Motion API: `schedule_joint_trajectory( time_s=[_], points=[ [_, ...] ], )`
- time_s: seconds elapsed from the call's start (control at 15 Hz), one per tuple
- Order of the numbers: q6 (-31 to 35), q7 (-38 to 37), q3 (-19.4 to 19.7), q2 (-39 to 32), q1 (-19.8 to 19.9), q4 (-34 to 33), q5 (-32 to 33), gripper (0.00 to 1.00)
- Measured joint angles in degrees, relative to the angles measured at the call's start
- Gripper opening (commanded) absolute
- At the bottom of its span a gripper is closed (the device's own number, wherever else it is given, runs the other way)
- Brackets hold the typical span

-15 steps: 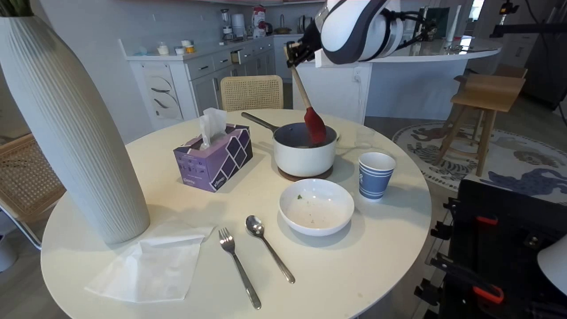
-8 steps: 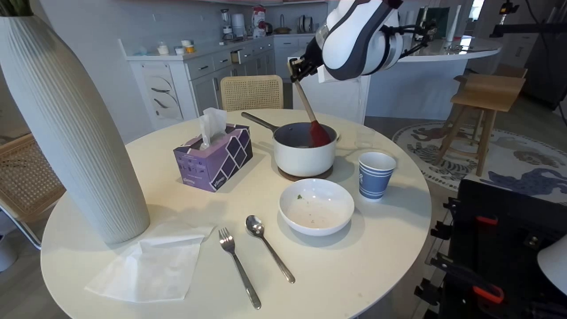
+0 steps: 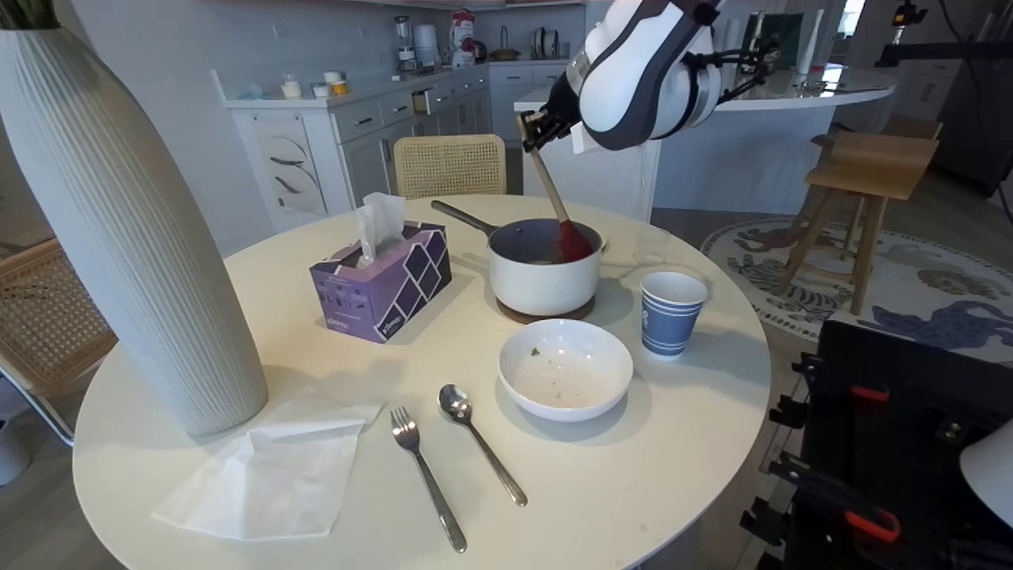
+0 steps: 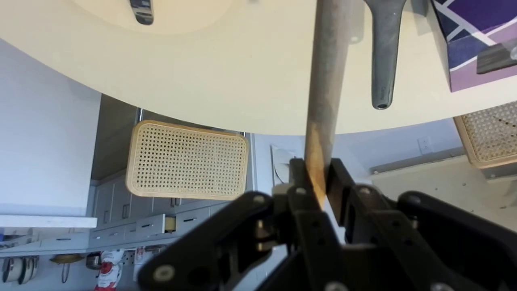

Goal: Remove the lid from the white pot, pick up the broccoli from the white bowl and place it inside the pot, move the tissue square to the left, pick up the spatula and use it to stir inside the white pot, place the spatula on the table, place the white lid on top of the pot

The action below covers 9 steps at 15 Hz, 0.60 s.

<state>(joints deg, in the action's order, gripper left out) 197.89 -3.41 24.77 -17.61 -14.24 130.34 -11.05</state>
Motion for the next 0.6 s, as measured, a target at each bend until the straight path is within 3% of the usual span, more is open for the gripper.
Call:
schedule_joint_trajectory(
  time_s=[0.6],
  points=[
    [0.0,-0.3,-0.1,-3.9,0.3,-0.8,0.2,0.04]
  ],
)
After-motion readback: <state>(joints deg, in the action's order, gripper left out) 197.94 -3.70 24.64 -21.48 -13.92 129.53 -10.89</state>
